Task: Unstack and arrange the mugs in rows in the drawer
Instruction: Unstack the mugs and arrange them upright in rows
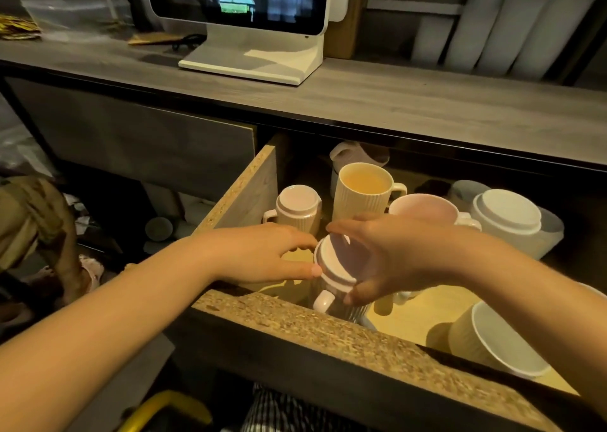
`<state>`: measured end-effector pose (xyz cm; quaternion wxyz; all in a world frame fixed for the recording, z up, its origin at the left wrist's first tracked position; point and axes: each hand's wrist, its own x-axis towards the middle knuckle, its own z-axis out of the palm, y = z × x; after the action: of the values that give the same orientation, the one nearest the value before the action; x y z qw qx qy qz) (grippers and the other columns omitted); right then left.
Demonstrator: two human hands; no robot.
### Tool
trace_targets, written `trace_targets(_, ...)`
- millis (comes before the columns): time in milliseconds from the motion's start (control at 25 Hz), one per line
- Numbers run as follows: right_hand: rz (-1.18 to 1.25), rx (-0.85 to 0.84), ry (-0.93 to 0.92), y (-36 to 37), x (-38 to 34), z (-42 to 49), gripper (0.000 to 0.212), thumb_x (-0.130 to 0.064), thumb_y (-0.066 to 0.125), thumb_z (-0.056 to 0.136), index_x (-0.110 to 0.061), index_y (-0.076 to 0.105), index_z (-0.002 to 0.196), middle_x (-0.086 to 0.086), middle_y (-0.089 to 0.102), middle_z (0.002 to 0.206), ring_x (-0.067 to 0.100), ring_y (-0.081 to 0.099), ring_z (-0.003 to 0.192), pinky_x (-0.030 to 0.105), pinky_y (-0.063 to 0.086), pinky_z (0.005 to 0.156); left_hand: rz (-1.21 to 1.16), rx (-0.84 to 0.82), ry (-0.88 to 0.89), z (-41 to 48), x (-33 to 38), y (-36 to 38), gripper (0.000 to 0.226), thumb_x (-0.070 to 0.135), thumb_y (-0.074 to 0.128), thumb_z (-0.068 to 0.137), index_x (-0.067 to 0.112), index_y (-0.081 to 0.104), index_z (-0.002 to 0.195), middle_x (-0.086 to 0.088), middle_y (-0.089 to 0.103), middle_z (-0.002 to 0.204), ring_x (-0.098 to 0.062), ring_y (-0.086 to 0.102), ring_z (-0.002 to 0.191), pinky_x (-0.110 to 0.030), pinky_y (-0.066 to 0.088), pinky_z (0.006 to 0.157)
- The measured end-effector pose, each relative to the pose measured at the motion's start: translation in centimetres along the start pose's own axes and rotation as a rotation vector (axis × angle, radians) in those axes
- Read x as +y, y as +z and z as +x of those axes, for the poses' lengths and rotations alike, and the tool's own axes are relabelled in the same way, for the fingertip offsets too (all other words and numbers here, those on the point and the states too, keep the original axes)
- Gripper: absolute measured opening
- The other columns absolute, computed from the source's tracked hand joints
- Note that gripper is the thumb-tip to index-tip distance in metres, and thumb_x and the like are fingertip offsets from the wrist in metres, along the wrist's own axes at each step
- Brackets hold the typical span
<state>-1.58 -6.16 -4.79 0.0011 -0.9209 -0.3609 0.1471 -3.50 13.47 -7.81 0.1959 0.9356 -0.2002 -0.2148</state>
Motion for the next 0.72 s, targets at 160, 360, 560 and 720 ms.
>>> trace_targets(160, 0.047, 0.034, 0.007, 0.7, 0.0, -0.1, 0.088, -0.051, 0.073, 0.071, -0.032, 0.024, 0.141, -0.007, 0.044, 0.137, 0.015, 0.047, 0.116, 0.022, 0.045, 0.081, 0.004, -0.005, 0.009, 0.0, -0.1, 0.1, 0.052, 0.054, 0.042, 0.09, 0.035, 0.039, 0.138, 0.014, 0.046, 0.142, -0.003, 0.045, 0.123, -0.03, 0.039, 0.106)
trace_targets(360, 0.087, 0.069, -0.009, 0.7, 0.1, 0.0, 0.082, -0.048, 0.074, 0.071, -0.028, 0.031, 0.137, -0.005, 0.05, 0.13, 0.011, 0.045, 0.1, 0.022, 0.047, 0.078, -0.004, -0.008, 0.01, -0.1, 0.0, 0.0, 0.049, 0.052, 0.042, 0.091, 0.034, 0.041, 0.137, 0.014, 0.048, 0.139, -0.002, 0.046, 0.121, -0.028, 0.04, 0.104)
trace_targets(560, 0.123, 0.134, -0.047, -0.2, 0.4, -0.9, 0.081, -0.046, 0.078, 0.066, -0.03, 0.035, 0.133, -0.008, 0.053, 0.119, 0.01, 0.048, 0.098, 0.018, 0.048, 0.075, -0.047, 0.003, 0.036, -0.1, 0.1, -0.2, 0.053, 0.051, 0.048, 0.088, 0.036, 0.038, 0.138, 0.016, 0.046, 0.14, 0.0, 0.044, 0.122, -0.023, 0.037, 0.102)
trace_targets(720, 0.211, 0.238, -0.065, -2.5, 2.1, -2.2, 0.082, -0.043, 0.079, 0.064, -0.033, 0.032, 0.13, -0.014, 0.042, 0.107, 0.009, 0.049, 0.091, 0.014, 0.043, 0.071, -0.122, 0.016, 0.092, 0.5, -0.2, -2.0, 0.071, 0.047, 0.063, 0.081, 0.04, 0.025, 0.142, 0.016, 0.04, 0.142, -0.003, 0.041, 0.128, -0.03, 0.037, 0.108)
